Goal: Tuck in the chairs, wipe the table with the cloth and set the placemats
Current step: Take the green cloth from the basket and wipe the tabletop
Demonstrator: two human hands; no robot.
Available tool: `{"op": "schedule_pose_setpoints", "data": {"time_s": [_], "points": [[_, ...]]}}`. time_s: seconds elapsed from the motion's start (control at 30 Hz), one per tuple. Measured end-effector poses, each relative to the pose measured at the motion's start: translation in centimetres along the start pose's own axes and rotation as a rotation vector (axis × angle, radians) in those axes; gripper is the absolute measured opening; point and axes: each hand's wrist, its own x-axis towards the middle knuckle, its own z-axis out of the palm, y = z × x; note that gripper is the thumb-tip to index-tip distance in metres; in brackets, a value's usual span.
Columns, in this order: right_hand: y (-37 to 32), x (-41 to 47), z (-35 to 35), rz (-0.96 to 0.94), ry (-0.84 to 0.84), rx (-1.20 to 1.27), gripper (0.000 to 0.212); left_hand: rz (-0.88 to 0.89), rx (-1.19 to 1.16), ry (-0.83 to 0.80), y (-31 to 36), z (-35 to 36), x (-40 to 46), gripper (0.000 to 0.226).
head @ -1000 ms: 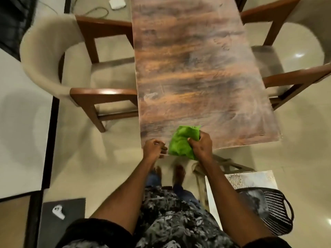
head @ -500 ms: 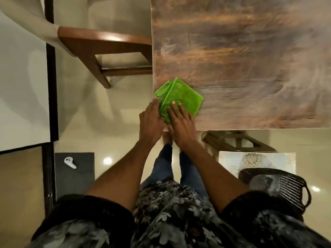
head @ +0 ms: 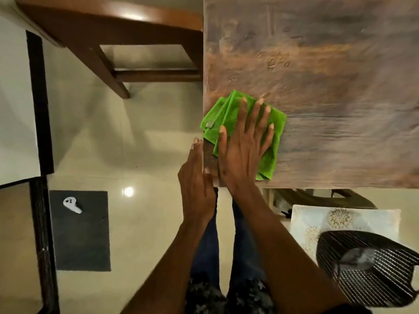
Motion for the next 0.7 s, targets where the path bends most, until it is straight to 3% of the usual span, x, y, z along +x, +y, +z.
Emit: {"op": "schedule_pose_setpoints", "data": {"time_s": [0.2, 0.3, 0.4, 0.57, 0.7], "points": [[1.2, -6.0, 1.3, -0.266, -0.117, -0.198, 0.069, -0.179, 0.008, 0.131, -1.0, 0.1, -2.7, 0.053], [1.4, -7.2, 1.8, -0.255, -0.116, -0.217, 0.068, -0.212, 0.059, 0.151, -1.0, -0.1, -3.1, 0.053], [-0.8, -1.7, 1.6, -0.226, -0.062, -0.182, 0.064, -0.227, 0.064, 0.172, 0.1, 0.0, -1.9, 0.055], [-4.9, 14.8, 1.3, -0.28, 0.086, -0.131, 0.063, -0.132, 0.062, 0.167, 1.4, 0.8, 1.0, 0.055], [-3.6, 13.7, 0.8, -0.307, 0.082, -0.169, 0.062, -0.11, 0.061, 0.174, 1.9, 0.8, 1.4, 0.057]]}}
